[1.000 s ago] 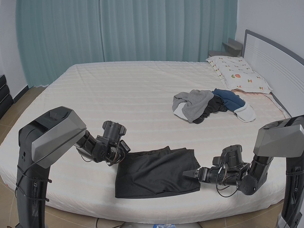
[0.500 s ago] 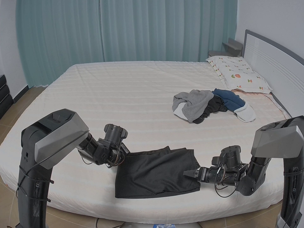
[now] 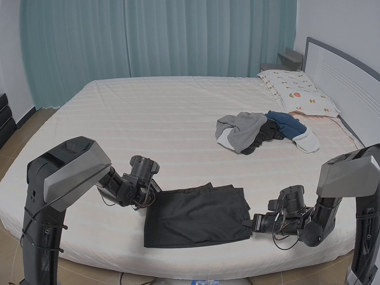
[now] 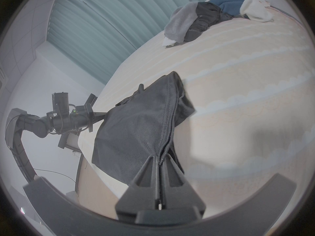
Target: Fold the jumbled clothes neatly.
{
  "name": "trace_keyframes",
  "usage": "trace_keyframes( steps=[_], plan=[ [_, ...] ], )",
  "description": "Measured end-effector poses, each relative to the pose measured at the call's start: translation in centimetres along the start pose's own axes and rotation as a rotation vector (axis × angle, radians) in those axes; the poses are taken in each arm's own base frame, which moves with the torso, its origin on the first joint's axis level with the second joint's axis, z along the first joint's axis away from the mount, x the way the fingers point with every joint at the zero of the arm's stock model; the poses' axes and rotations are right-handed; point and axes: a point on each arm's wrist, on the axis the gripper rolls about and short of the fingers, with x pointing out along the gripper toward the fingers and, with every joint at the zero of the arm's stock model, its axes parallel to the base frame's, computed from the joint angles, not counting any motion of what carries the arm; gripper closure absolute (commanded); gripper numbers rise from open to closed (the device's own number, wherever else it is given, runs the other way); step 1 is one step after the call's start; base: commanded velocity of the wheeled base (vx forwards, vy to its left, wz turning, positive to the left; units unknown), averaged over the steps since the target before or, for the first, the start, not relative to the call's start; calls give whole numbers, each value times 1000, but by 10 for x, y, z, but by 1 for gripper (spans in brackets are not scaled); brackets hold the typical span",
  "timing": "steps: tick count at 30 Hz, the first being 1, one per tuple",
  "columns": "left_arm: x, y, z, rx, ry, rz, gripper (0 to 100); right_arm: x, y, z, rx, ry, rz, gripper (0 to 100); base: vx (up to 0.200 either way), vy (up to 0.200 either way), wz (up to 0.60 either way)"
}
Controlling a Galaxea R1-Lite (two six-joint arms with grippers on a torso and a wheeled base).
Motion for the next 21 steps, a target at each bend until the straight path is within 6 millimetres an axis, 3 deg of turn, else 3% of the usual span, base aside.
trace_keyframes(
  steps=[11,12,13,14,21],
  plan=[
    [2,1,-1,4,0,7,100,-6,-7,1,17,2,-15,100,0,0,0],
    [2,1,-1,4,0,8,100,-6,-7,1,16,3,-15,0,0,0,0],
    [2,1,-1,3,0,8,100,-6,-7,0,16,5,-15,0,0,0,0],
    [2,1,-1,3,1,9,0,-6,-7,0,15,7,-16,0,0,0,0],
    [2,2,-2,-2,4,11,0,-6,-7,3,2,-5,-11,0,0,0,0]
  ],
)
